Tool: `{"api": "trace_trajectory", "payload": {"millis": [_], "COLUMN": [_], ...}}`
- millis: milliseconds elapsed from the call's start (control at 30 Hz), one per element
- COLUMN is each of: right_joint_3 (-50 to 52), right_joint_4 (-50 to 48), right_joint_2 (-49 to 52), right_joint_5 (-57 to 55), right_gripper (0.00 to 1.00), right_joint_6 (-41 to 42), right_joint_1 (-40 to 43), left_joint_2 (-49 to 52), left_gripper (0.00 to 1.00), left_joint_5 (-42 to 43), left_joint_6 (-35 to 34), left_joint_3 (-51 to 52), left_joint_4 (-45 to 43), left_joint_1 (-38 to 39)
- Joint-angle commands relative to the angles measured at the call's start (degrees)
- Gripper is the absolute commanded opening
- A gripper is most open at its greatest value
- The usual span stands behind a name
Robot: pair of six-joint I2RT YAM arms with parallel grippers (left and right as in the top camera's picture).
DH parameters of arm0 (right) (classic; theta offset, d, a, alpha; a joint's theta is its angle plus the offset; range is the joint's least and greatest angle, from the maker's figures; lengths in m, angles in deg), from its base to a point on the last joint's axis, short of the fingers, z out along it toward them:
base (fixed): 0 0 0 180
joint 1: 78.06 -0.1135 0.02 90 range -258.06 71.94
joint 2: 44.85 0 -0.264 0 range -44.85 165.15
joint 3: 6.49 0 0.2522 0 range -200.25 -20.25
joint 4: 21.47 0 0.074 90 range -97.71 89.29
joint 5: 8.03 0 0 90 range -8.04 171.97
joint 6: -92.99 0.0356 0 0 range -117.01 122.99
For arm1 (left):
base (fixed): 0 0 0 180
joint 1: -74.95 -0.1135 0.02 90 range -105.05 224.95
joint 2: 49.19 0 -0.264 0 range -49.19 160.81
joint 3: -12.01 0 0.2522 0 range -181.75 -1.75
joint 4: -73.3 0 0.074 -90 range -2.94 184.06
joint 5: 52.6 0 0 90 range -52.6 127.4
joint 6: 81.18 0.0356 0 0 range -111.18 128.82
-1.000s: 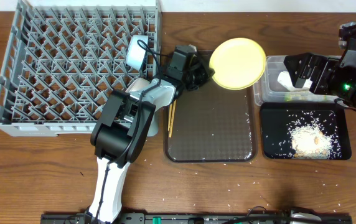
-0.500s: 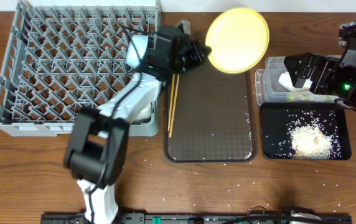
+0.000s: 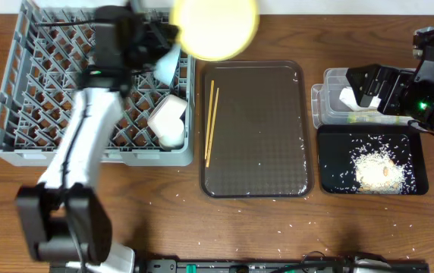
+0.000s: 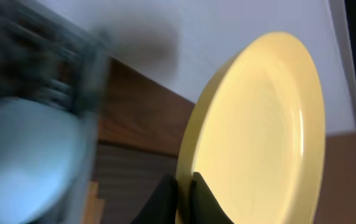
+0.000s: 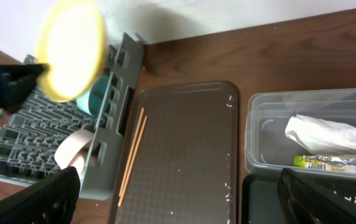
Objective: Sort waste into correct bins and load items into the dishwasher
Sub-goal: 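Lower the yellow plate upright into the rack slots and release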
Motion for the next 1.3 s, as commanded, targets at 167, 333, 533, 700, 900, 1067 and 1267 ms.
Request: {"api": "trace_trajectory", "payload": {"millis": [167,333,533,700,900,1067,1267], "right_joint_3": [-0.7,-0.7,-0.7,-0.7,-0.7,-0.7,-0.7], "right_joint_4": [0.0,0.0,0.0,0.0,0.0,0.0,0.0], "right_joint_2": [0.0,0.0,0.0,0.0,0.0,0.0,0.0], "right_joint_5": [0.4,0.4,0.4,0.4,0.4,0.4,0.4], "right_gripper": [0.99,0.99,0.99,0.99,0.99,0.99,0.99], "right_joint_6": [0.2,0.2,0.2,0.2,0.2,0.2,0.2], "right_joint_1": [0.7,0.7,0.7,0.7,0.7,0.7,0.7], "left_joint_2": [-9.9,-11.1,-10.7,-10.6,-10.1,-8.9,-7.4], "left_gripper": [0.07,0.07,0.07,0.07,0.07,0.07,0.07], "left_joint_5": [-9.4,-20.9,-32.6,-37.2,-40.2,-40.2,-40.2], "left_joint_6": [16.6,23.5,27.7,30.2,32.8,33.3,33.3], "left_joint_3": [-0.3,-0.3,1.7,3.5,4.9,6.2,7.8], "left_joint_4": [12.7,17.4,17.0,14.7,12.2,10.5,8.4], "left_joint_1": [-11.4,-13.8,-13.8,-13.8,-13.8,-13.8,-13.8]}}
